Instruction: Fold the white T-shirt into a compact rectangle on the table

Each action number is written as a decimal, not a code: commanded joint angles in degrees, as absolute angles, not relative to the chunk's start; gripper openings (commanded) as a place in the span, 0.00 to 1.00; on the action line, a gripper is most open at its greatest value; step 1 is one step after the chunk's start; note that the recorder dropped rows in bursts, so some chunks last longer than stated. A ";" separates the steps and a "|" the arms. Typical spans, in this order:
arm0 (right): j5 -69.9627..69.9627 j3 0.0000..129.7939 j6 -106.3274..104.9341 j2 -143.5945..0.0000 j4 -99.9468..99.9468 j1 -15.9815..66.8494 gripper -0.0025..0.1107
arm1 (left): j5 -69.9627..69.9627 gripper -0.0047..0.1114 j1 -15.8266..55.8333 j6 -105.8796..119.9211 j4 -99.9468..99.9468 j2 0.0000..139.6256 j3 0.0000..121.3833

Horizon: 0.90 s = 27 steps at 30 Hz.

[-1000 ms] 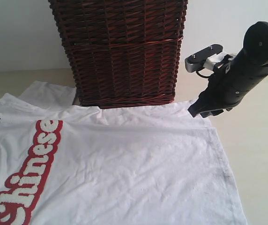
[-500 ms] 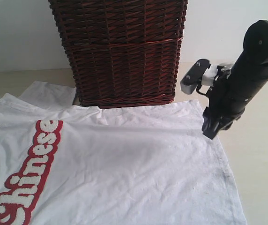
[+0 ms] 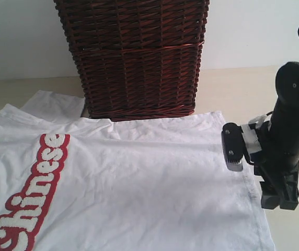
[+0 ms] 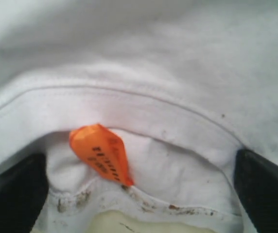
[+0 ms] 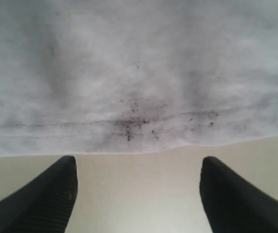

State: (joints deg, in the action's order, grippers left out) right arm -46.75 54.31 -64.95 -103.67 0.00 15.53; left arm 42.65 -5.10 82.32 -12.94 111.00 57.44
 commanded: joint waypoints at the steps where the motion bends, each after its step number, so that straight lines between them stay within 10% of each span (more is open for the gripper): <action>1: -40.10 52.27 -67.56 -103.40 -0.58 15.32 0.63 | 41.56 0.93 -5.32 81.77 -10.18 112.63 56.88; 27: -36.34 52.27 -70.84 -107.53 1.98 15.32 0.61 | 44.67 0.93 -5.32 81.77 -9.68 112.63 56.88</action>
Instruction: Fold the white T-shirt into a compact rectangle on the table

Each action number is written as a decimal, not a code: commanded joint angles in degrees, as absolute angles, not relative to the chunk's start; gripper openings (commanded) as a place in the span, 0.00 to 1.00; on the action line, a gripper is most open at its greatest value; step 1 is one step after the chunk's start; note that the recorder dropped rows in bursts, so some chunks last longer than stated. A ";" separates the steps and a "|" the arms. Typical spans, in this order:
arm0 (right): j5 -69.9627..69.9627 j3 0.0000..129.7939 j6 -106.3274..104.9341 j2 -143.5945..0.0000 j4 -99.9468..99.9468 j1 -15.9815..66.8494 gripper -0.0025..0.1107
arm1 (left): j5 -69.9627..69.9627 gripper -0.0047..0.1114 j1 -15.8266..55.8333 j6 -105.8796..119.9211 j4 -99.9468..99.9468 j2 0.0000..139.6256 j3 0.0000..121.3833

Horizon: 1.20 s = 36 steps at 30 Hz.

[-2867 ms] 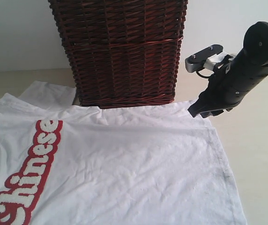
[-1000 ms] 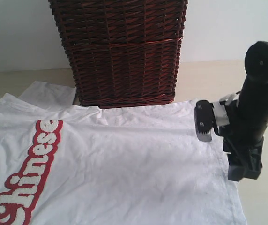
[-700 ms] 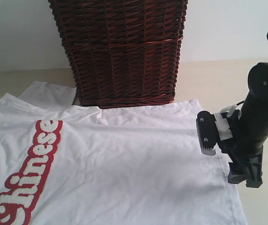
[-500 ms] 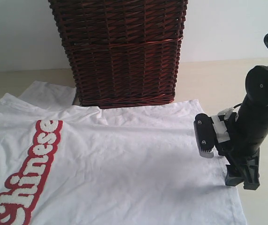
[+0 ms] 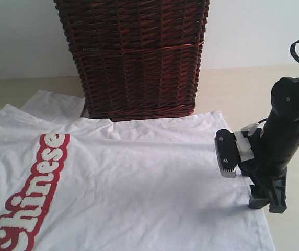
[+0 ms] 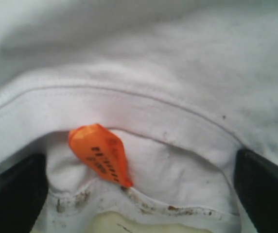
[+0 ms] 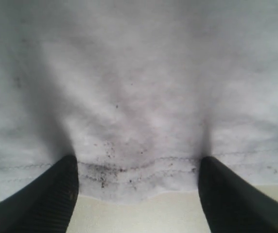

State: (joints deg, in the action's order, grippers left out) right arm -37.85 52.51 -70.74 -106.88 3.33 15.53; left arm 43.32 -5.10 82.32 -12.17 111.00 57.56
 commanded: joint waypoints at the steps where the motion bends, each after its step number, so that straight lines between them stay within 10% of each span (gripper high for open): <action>1: -36.57 52.27 -70.84 -107.17 1.36 15.32 0.61 | 44.67 0.93 -5.32 81.77 -9.68 112.63 56.88; 36: -34.72 52.27 -71.28 -109.37 0.00 15.32 0.61 | 44.80 0.93 -5.32 82.11 -9.55 112.63 56.88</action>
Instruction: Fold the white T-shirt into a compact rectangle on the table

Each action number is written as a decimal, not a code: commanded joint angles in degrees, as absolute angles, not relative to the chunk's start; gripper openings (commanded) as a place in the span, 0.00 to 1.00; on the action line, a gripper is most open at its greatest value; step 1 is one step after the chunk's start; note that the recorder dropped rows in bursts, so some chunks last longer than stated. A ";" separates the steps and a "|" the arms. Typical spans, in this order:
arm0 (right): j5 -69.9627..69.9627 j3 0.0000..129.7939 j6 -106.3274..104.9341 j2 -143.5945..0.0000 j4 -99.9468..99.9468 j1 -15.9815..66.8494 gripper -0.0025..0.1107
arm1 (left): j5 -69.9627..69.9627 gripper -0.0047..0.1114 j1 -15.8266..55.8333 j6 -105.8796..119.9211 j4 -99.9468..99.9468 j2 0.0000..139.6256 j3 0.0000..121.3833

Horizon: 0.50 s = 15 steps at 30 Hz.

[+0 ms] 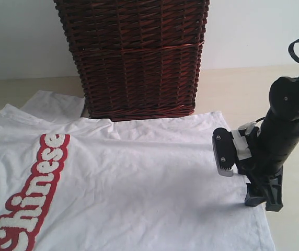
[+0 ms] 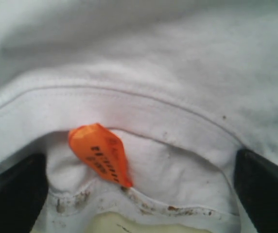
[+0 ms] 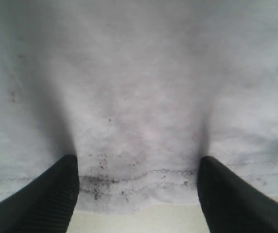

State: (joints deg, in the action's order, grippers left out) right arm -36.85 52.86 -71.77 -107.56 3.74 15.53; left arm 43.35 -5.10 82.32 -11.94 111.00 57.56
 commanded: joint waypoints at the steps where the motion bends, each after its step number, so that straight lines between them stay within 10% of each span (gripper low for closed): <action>1: -34.72 52.27 -71.28 -109.37 0.00 15.32 0.61 | 44.69 0.93 -5.32 82.11 -9.55 112.63 56.88; 15: -37.33 52.27 -70.16 -109.47 -2.05 15.32 0.61 | 44.69 0.93 -5.32 82.11 -9.55 112.63 56.88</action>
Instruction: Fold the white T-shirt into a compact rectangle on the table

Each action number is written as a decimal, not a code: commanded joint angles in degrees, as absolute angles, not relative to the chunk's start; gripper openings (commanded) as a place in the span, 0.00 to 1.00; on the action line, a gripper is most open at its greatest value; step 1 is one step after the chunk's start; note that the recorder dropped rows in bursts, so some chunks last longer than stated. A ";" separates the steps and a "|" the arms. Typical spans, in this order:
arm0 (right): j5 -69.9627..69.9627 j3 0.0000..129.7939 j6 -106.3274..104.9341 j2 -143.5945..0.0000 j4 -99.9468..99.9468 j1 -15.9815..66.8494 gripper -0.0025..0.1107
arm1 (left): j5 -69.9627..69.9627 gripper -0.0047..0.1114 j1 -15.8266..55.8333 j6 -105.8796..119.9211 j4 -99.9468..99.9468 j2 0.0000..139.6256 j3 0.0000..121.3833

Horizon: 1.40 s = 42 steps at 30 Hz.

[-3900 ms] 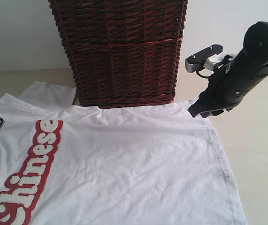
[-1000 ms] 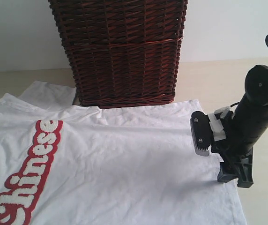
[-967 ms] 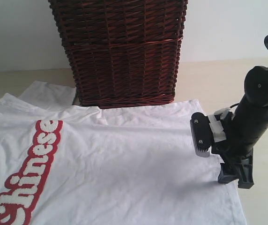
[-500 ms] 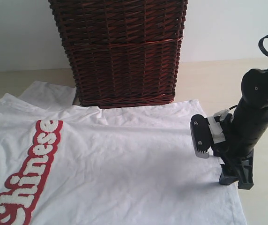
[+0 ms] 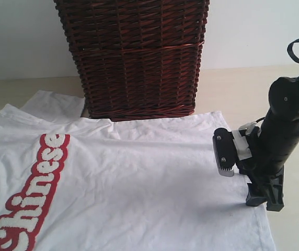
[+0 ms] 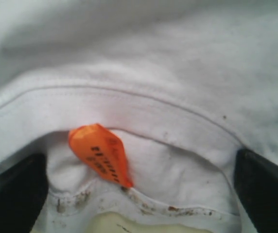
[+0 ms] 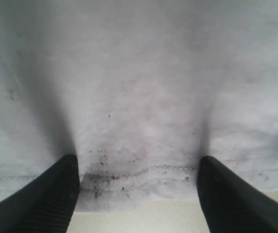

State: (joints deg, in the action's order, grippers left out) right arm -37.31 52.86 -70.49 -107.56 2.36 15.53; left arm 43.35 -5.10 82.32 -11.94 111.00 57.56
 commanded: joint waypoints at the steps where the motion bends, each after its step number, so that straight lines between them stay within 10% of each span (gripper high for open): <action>1: -37.09 52.27 -70.13 -109.47 -2.05 15.32 0.61 | 44.69 0.93 -5.32 82.11 -9.55 112.63 56.88; 18: -35.69 52.27 -68.80 -109.47 -3.53 15.32 0.02 | 47.05 0.93 -5.32 82.11 -9.55 112.63 56.88; 42: -34.63 52.38 -68.88 -109.37 -3.16 15.32 0.02 | 53.11 0.93 -5.20 82.11 -8.30 112.63 56.88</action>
State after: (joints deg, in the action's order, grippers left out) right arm -36.81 52.86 -68.44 -107.82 -2.26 15.53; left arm 48.82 -5.10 81.99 -10.18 111.00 58.01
